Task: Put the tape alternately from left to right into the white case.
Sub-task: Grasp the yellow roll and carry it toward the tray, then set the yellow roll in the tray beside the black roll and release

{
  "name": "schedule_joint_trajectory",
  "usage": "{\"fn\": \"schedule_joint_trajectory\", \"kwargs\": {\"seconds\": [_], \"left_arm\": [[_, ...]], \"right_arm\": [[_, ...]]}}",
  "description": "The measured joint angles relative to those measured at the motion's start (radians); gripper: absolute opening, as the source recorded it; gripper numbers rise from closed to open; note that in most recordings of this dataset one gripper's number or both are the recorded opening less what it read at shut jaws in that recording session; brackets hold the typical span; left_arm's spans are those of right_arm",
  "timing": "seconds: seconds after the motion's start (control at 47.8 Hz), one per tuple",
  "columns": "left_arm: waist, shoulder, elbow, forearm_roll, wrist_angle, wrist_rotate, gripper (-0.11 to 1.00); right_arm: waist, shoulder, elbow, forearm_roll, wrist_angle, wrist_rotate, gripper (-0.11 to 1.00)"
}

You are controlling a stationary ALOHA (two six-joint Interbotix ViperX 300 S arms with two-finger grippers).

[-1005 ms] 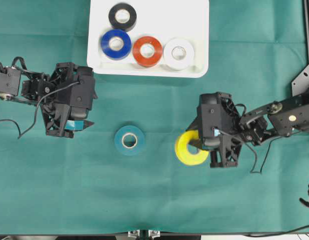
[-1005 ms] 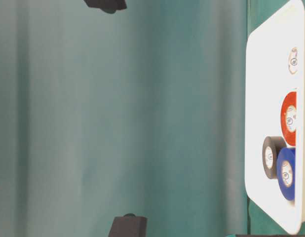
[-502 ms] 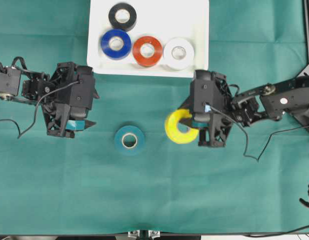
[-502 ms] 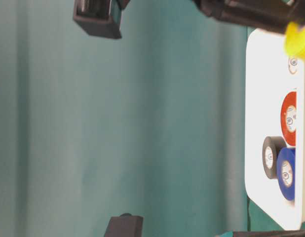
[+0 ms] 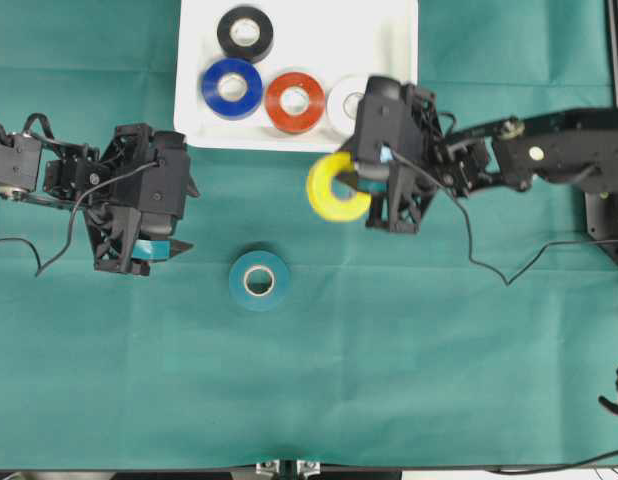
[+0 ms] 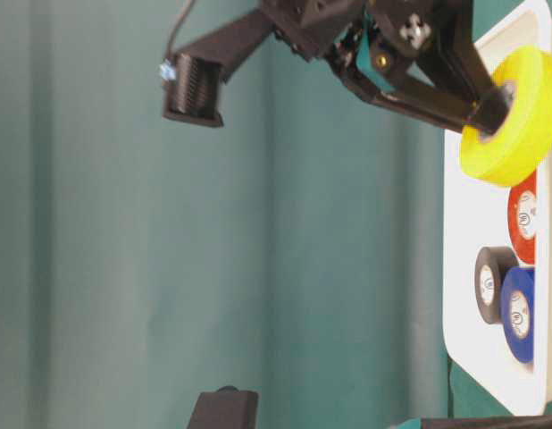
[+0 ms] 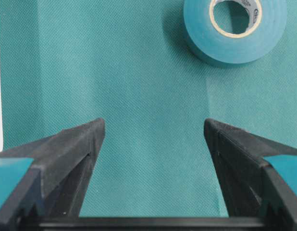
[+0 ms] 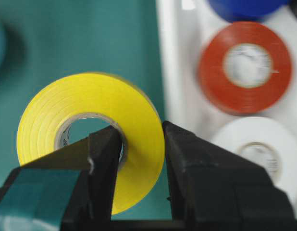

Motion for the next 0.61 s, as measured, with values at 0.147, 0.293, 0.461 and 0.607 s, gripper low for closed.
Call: {"fn": "schedule_joint_trajectory", "kwargs": {"seconds": [0.147,0.293,0.461,0.607], "left_arm": [[0.0,0.0,0.0,0.002,0.0,0.0,0.85],[0.0,0.0,0.002,0.0,0.0,0.0,0.85],[0.0,0.002,0.002,0.0,-0.003,0.0,0.85],[0.0,0.0,0.0,0.0,-0.008,0.0,0.85]], "right_arm": [[-0.077,0.014,-0.003,-0.051,-0.002,0.0,0.27],[-0.14,0.023,-0.009,-0.081,-0.02,0.0,0.27],[-0.212,0.04,-0.018,-0.089,-0.063,-0.003,0.27],[-0.249,0.061,-0.037,-0.089,-0.1,-0.008,0.27]]}}
